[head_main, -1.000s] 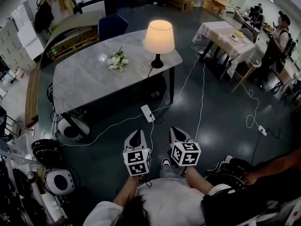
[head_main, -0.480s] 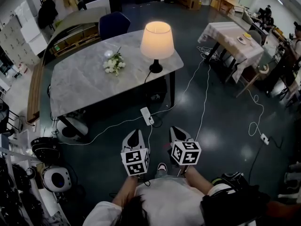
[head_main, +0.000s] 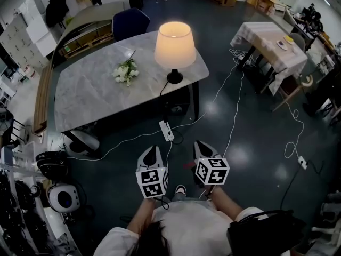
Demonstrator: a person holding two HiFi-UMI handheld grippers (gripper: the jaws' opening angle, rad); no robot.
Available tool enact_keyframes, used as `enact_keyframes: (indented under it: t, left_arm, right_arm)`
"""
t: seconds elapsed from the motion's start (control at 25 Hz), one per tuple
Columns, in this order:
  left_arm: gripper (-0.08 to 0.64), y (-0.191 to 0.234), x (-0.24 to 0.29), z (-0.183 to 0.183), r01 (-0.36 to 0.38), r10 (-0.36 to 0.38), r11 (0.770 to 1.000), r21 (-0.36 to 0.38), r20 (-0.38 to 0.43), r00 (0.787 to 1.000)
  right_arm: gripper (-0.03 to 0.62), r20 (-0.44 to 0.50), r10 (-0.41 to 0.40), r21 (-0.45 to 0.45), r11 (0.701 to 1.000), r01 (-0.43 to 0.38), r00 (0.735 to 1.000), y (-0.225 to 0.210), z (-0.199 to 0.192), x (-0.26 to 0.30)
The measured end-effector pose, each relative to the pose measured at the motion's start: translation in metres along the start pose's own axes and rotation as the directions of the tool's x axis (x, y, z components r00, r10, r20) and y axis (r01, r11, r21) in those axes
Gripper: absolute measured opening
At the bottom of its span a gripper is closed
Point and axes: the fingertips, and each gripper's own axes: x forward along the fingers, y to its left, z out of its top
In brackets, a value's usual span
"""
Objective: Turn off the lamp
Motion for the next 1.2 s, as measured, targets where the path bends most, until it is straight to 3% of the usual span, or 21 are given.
enact_keyframes:
  t: [0.56, 0.8, 1.2]
  left_arm:
    - [-0.003, -0.004, 0.034, 0.007, -0.02, 0.019, 1.0, -0.02, -0.037, 0.999]
    - [-0.003, 0.0, 0.061, 0.019, 0.001, 0.0, 1.0, 0.009, -0.027, 1.0]
    - [-0.003, 0.016, 0.112, 0.05, 0.019, -0.018, 0.999, -0.034, 0.005, 1.0]
  right_arm:
    - [0.0, -0.04, -0.011, 0.021, 1.0, 0.012, 0.999, -0.039, 0.005, 0.023]
    - [-0.002, -0.031, -0.04, 0.017, 0.999, 0.041, 0.999, -0.049, 0.018, 0.038]
    - [0.0, -0.038, -0.052, -0.055, 0.997, 0.05, 0.998, -0.051, 0.057, 0.074]
